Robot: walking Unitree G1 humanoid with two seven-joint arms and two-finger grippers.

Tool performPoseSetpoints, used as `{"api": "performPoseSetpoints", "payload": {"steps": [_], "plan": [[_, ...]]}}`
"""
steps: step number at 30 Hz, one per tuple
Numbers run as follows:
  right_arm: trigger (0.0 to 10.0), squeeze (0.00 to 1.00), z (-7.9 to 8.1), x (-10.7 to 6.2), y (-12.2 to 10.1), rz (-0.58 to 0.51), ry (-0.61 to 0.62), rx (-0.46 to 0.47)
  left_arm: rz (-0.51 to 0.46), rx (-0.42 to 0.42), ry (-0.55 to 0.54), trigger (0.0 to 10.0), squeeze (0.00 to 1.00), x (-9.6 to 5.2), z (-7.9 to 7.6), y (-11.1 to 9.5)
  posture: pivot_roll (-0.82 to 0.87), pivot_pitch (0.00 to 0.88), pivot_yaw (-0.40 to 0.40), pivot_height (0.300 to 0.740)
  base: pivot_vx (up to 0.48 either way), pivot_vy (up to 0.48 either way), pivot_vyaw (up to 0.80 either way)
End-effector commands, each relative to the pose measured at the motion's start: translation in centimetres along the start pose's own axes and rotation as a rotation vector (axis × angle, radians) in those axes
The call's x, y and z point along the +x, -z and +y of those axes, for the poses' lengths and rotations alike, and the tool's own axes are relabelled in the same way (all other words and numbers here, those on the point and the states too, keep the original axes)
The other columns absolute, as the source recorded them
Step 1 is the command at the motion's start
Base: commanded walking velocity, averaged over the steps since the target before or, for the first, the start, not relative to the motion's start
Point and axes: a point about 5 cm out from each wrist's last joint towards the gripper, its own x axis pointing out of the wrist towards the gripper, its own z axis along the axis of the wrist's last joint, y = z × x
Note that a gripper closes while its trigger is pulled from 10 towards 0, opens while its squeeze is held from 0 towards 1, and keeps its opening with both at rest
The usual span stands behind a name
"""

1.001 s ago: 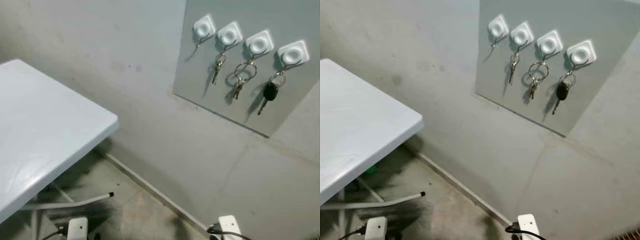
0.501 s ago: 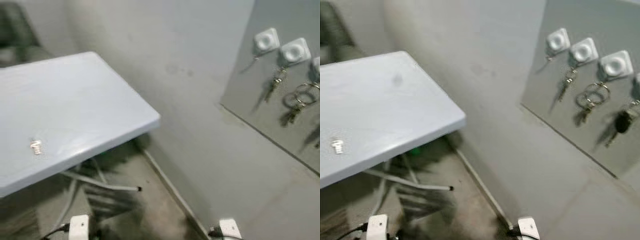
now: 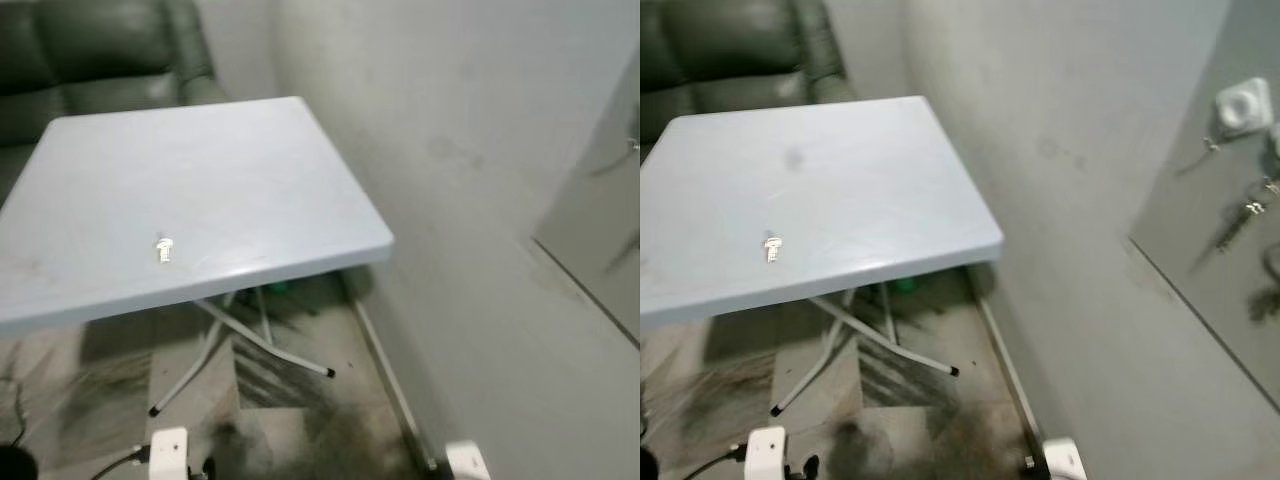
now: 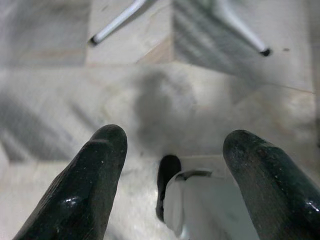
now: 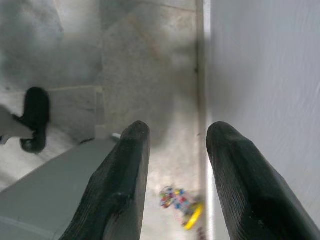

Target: Hang keys on a hook

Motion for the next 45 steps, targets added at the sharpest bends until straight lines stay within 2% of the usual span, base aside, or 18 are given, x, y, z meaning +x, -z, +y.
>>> {"api": "performPoseSetpoints", "payload": {"steps": [1, 9, 12, 24, 45], "plan": [[10.0, 0.0, 0.66, 0.35, -1.29, -0.037, -0.017, 0.002, 0.01, -0.007, -0.033, 10.0, 0.0, -0.14, 0.92, 0.19, -0.05, 0.0, -0.041, 0.728, 0.0, 0.0, 0.8], [10.0, 0.0, 0.7, 0.36, -1.34, -0.043, -0.02, 0.028, 0.006, -0.017, -0.028, 10.0, 0.0, -0.06, 0.76, 0.03, -0.05, 0.0, -0.04, 0.728, 0.0, 0.0, 0.8], [10.0, 0.0, 0.77, 0.36, -1.33, -0.053, -0.022, 0.084, 0.008, -0.026, -0.026, 10.0, 0.0, -0.05, 0.72, 0.05, -0.06, 0.0, -0.04, 0.728, 0.0, 0.0, 0.0], [10.0, 0.0, 0.72, 0.31, -1.18, -0.051, -0.025, 0.098, 0.016, -0.061, -0.022, 10.0, 0.0, -0.13, 0.73, 0.32, -0.06, 0.0, -0.037, 0.728, 0.0, 0.0, 0.0], [10.0, 0.0, 0.74, 0.19, -0.63, -0.046, -0.027, 0.123, 0.023, -0.062, -0.022, 10.0, 0.0, -0.16, 0.79, 0.43, -0.06, 0.0, -0.038, 0.728, 0.0, 0.437, 0.0]]}}
